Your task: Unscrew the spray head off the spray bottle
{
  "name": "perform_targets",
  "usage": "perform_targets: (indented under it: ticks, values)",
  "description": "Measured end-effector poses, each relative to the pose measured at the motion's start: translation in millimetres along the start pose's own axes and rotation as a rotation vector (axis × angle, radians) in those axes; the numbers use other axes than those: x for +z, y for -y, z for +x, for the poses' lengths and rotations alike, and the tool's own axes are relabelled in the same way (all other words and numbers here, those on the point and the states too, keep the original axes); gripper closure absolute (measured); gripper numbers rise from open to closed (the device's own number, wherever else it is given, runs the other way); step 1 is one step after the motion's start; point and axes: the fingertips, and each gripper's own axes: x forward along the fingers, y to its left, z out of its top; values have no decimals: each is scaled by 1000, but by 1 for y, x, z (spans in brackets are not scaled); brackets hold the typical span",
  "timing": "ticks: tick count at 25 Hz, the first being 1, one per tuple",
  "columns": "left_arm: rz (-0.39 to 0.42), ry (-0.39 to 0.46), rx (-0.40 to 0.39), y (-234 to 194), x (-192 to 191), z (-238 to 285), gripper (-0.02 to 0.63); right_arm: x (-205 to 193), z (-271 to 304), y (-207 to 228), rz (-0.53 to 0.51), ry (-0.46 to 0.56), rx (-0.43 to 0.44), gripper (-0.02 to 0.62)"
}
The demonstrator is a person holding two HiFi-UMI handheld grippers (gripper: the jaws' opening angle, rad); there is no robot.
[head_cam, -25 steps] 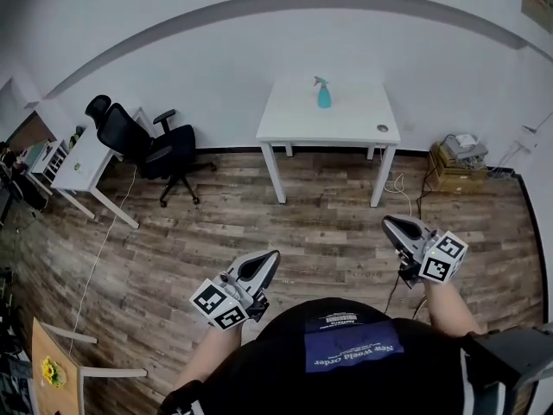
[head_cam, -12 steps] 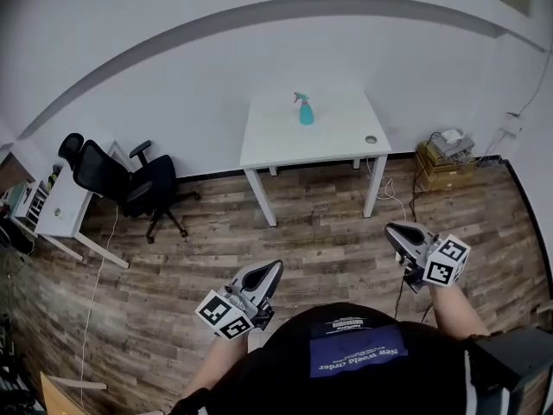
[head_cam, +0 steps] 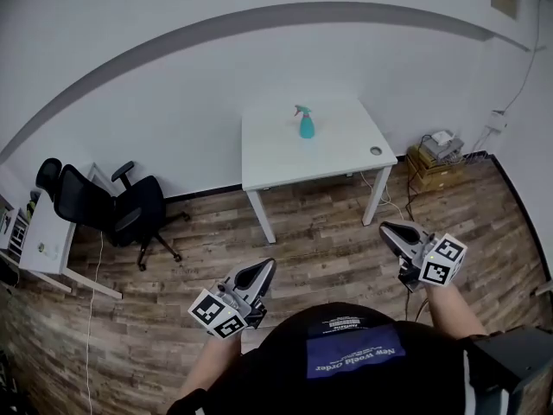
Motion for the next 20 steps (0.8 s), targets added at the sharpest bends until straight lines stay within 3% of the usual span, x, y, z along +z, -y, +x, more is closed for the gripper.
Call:
perform_targets:
  ticks: [10, 20]
  values:
    - [-23, -16, 11, -67, -5, 23, 604, -2, 43, 49, 31, -9, -24, 598]
    - [18, 11, 93, -88, -3, 148, 606, 36, 58, 179, 2, 9, 105, 598]
